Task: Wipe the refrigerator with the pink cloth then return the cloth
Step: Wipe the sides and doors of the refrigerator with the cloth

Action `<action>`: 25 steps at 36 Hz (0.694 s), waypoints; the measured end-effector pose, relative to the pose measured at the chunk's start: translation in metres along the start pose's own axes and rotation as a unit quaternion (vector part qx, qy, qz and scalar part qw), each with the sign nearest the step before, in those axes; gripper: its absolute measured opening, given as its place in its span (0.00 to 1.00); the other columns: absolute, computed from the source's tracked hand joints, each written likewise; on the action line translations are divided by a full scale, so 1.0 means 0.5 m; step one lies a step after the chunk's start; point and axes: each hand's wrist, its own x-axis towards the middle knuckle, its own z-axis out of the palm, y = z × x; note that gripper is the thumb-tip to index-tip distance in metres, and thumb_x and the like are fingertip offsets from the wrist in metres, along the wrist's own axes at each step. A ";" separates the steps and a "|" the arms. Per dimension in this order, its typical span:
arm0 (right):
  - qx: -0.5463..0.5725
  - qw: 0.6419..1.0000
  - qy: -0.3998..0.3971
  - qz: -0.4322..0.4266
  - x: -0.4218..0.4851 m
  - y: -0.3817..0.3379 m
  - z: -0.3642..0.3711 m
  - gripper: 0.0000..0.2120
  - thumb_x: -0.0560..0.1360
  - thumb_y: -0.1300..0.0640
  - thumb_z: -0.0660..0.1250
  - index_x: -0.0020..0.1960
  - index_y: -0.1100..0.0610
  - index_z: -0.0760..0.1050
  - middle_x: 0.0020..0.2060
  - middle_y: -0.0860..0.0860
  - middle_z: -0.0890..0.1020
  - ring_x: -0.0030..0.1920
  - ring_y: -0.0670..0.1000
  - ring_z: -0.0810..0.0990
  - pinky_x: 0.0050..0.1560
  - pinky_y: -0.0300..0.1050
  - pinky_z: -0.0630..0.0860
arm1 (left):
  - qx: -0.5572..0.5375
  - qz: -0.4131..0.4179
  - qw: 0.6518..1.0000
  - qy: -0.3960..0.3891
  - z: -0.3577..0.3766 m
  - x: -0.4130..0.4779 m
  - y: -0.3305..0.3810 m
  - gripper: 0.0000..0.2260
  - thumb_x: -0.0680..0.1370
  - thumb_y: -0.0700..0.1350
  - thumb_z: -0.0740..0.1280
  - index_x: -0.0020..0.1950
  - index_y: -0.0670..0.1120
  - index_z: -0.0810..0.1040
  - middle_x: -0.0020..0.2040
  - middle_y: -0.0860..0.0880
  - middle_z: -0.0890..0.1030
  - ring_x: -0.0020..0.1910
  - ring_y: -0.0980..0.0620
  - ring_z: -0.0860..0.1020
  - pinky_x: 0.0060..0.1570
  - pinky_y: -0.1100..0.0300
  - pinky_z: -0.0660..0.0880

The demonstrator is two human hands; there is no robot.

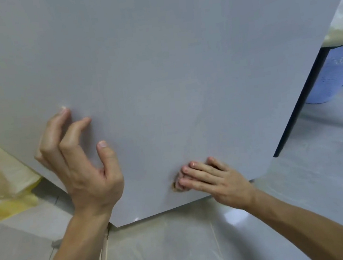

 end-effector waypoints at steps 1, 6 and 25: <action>-0.009 1.000 -0.006 -0.001 -0.002 0.008 -0.007 0.37 0.79 0.73 0.47 0.84 0.50 0.61 0.84 0.49 0.58 0.82 0.49 0.62 0.85 0.52 0.48 | -0.001 0.000 1.000 0.001 0.000 0.000 0.000 0.17 0.78 0.38 0.64 0.66 0.33 0.74 0.70 0.33 0.71 0.75 0.55 0.64 0.70 0.35 0.68; -0.001 0.992 0.098 0.085 0.044 0.066 -0.062 0.43 0.76 0.68 0.70 0.85 0.51 0.56 0.85 0.51 0.55 0.84 0.52 0.56 0.84 0.56 0.47 | 0.001 0.001 1.000 -0.002 0.007 -0.007 0.002 0.18 0.78 0.38 0.64 0.67 0.33 0.73 0.72 0.33 0.69 0.77 0.48 0.65 0.71 0.34 0.68; 0.117 0.941 0.256 0.189 0.162 0.100 -0.133 0.24 0.85 0.68 0.52 0.79 0.61 0.65 0.85 0.51 0.56 0.84 0.55 0.54 0.83 0.57 0.53 | 0.028 0.024 0.999 -0.016 0.113 -0.017 0.108 0.27 0.78 0.36 0.63 0.79 0.40 0.65 0.81 0.40 0.62 0.85 0.49 0.52 0.82 0.46 0.46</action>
